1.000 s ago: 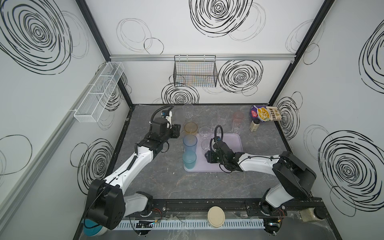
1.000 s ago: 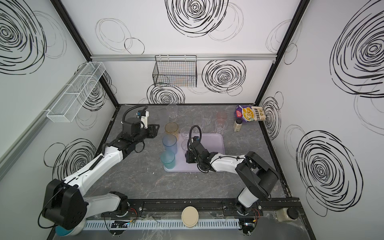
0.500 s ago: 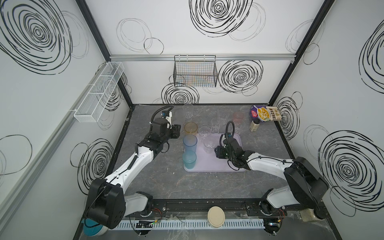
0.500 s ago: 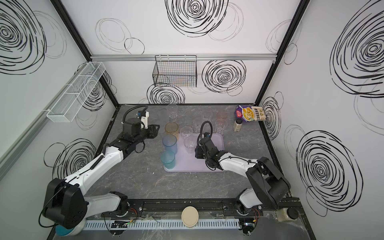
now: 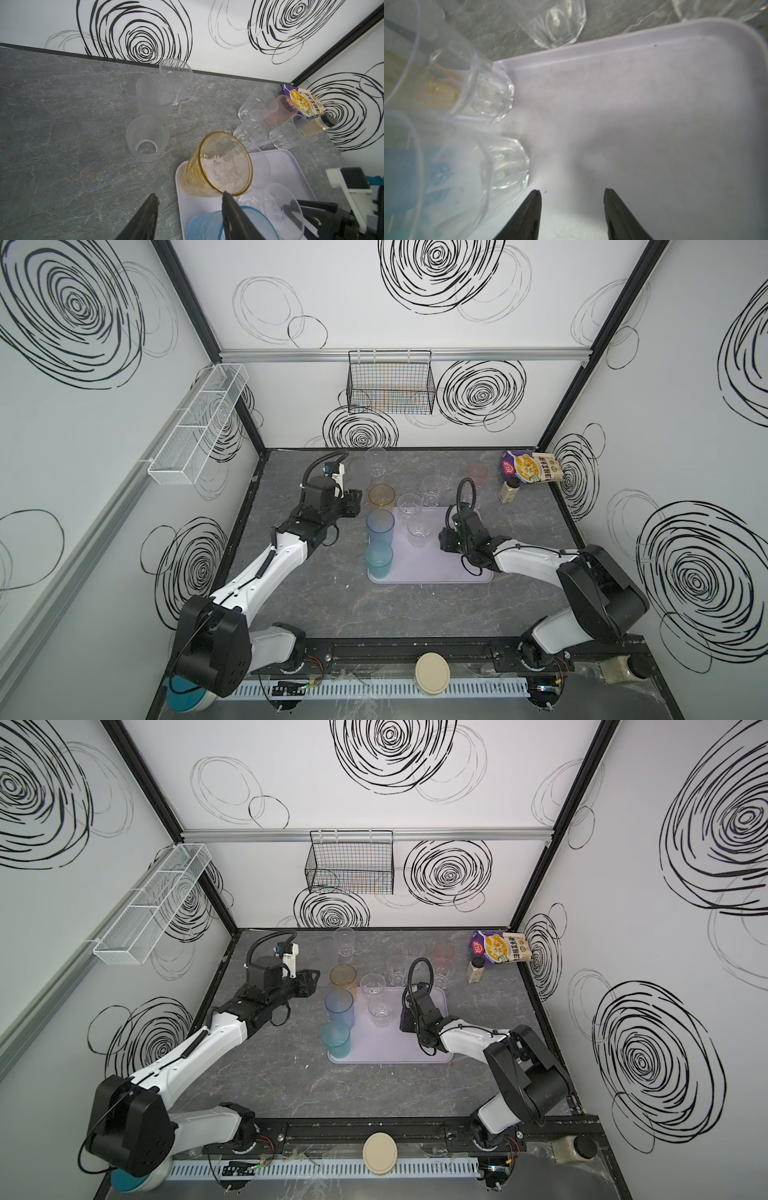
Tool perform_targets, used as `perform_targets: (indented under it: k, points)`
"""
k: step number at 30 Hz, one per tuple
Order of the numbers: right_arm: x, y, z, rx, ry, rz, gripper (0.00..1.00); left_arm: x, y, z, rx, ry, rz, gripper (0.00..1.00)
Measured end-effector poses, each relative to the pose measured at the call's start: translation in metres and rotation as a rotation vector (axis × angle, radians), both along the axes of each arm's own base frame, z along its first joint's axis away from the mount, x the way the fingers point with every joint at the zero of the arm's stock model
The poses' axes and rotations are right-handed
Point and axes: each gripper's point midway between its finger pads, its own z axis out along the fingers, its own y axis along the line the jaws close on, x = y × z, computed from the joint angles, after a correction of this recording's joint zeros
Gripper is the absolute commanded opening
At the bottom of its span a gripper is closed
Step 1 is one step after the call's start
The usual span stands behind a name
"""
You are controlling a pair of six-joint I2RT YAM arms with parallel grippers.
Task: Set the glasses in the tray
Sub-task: 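Withdraw the left gripper while the right gripper moves over the clear glasses on the tray, then move the right gripper to a clear glass beside the pink glass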
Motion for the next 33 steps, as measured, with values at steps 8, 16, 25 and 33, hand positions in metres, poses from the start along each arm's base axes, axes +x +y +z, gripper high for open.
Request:
perform_targets:
  k: [8, 16, 25, 33]
  points:
    - [0.007, 0.008, -0.005, 0.000, 0.011, 0.027, 0.53, -0.001, 0.000, -0.002, 0.002, 0.004, 0.000, 0.54]
    - [0.001, 0.035, -0.001, 0.012, -0.003, 0.095, 0.53, -0.001, -0.001, -0.003, 0.002, 0.005, -0.004, 0.54]
    - [-0.012, 0.055, -0.001, 0.020, 0.001, 0.140, 0.53, -0.001, -0.001, -0.003, 0.002, 0.005, -0.004, 0.54]
    - [-0.018, 0.071, -0.002, 0.027, 0.008, 0.167, 0.53, -0.002, -0.001, -0.005, 0.003, 0.010, -0.004, 0.54]
